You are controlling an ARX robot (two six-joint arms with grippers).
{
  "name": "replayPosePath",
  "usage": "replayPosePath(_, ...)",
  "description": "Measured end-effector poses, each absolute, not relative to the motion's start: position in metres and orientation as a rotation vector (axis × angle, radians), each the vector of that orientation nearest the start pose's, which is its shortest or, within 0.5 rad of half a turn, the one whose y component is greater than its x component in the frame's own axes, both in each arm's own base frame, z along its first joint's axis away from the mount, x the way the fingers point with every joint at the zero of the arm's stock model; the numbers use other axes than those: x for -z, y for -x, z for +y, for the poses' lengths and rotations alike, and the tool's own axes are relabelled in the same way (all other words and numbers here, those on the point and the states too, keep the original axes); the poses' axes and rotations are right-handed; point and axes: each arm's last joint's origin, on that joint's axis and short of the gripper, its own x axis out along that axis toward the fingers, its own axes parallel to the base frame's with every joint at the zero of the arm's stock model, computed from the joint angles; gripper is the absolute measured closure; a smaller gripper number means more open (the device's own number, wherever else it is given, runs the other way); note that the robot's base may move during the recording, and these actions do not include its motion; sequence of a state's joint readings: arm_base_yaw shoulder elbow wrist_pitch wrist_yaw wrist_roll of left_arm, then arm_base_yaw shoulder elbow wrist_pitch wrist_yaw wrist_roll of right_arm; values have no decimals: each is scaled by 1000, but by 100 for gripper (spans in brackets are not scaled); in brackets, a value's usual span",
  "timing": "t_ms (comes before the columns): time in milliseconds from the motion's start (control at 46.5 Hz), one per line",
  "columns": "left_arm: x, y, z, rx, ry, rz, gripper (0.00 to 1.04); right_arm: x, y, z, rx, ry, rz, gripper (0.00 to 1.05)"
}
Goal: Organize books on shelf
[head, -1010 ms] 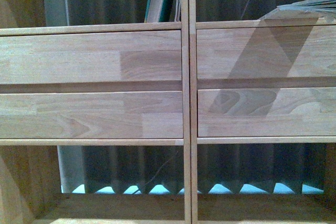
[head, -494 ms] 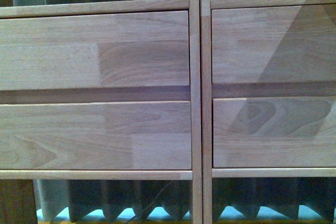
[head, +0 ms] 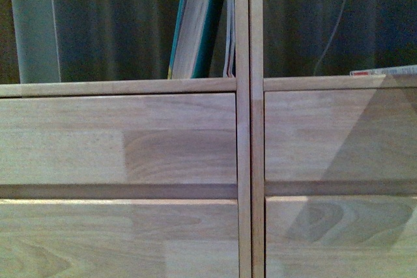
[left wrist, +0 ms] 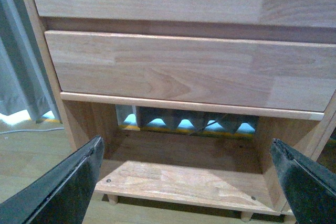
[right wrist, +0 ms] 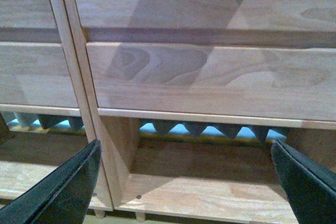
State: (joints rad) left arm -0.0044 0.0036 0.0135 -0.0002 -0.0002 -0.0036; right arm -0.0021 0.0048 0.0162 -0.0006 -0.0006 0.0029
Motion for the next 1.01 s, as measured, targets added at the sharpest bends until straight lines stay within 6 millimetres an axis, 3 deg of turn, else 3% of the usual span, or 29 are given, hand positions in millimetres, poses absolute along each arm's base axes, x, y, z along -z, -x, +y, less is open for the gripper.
replayPosePath(322,-168,-97,0,4,4,-10,7,-168,-97,0,-5,-3,-9,7)
replayPosePath(387,-168,-97,0,4,4,-10,7,-169,-101,-1,-172,-128,98,7)
replayPosePath(494,-168,-97,0,4,4,-10,7,-199,-125,2,-272,-332,107,7)
replayPosePath(623,-168,-97,0,4,4,-10,7,-240,-174,5,-237,-500,18,7)
replayPosePath(817,-168,-97,0,4,4,-10,7,-250,-227,1,-188,-715,96,7)
replayPosePath(902,-168,-97,0,4,4,-10,7,-253,-241,-3,-164,-791,110,7)
replayPosePath(1010,-168,-97,0,4,4,-10,7,-271,-263,-16,-137,-914,73,7)
